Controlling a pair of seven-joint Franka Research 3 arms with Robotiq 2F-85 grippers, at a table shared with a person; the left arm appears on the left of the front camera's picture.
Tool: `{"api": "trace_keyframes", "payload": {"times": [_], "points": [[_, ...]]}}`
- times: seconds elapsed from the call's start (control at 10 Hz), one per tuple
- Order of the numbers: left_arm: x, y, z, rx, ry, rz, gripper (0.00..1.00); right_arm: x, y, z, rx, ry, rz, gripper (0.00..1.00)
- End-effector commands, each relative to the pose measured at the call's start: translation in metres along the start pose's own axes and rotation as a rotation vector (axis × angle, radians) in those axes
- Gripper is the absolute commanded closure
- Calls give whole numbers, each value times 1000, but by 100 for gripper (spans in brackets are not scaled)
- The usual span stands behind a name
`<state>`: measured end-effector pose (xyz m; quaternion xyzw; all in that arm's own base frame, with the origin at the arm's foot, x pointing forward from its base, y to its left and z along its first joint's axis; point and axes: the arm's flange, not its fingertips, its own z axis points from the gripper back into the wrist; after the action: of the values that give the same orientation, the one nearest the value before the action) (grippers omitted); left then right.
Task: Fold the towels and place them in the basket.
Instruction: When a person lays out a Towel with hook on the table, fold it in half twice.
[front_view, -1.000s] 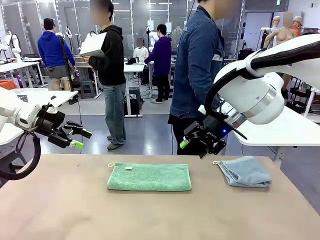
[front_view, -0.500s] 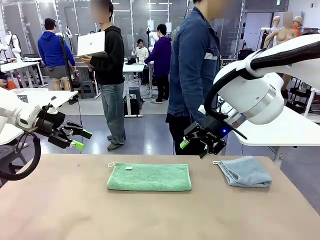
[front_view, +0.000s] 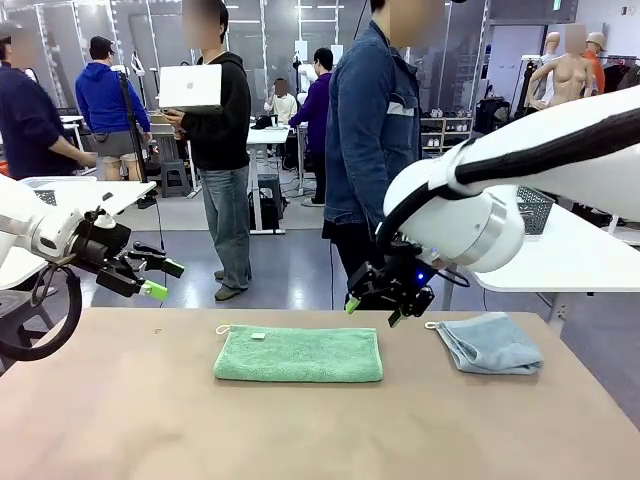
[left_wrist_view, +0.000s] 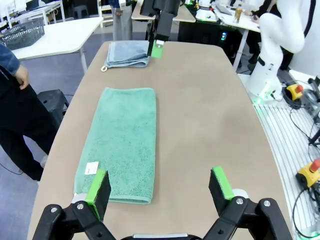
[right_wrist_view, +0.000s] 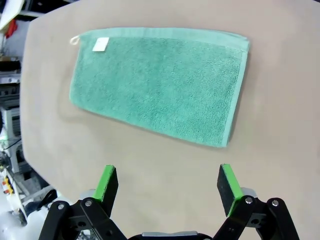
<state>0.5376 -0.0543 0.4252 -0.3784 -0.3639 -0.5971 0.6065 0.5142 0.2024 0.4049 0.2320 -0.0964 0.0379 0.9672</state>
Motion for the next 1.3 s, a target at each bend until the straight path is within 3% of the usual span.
{"api": "trace_keyframes", "payload": {"times": [0.0,0.6,1.2], "points": [[1,1,0,1,0,-2,0,0,4,-23,-95,-3,-58,0],[1,1,0,1,0,-2,0,4,3,-91,-299,-22,-57,0],[1,1,0,1,0,-2,0,28,0,-117,-367,-52,-102,0]]}}
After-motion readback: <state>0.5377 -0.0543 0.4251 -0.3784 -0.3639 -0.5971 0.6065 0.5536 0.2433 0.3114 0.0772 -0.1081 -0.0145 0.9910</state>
